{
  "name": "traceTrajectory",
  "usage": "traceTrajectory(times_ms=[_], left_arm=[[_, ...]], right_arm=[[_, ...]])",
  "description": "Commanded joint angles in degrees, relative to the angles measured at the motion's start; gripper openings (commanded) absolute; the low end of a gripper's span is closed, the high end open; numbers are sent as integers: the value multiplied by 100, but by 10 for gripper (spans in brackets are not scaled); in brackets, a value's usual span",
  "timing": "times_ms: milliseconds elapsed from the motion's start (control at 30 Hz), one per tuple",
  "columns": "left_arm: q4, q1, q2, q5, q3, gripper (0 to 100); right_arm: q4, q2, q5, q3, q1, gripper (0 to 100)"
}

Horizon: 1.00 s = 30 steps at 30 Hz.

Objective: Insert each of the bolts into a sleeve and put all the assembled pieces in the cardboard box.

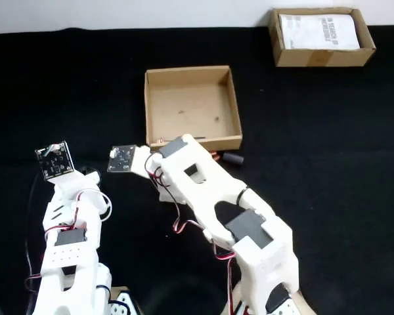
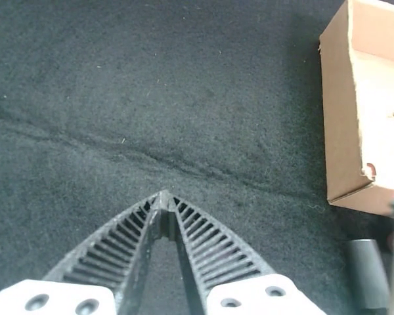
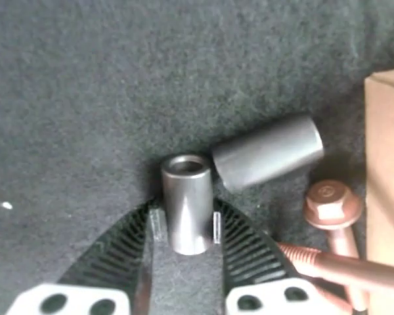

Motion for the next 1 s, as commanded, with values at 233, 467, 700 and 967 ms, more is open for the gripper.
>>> traceTrajectory(times_ms=[233,467,700,967], left_arm=[[-123,-66,-31,-35,-31,23],[-123,13,4,-26,-31,23],[-97,593,22,-18,48,27],[-88,866,286,149,-31,24]], right_arm=[[1912,48,-97,-1912,295,6],[3749,48,-800,-4488,514,6],[3925,-831,-1785,-5631,980,6],[3916,-3697,-2374,-3152,1174,6]])
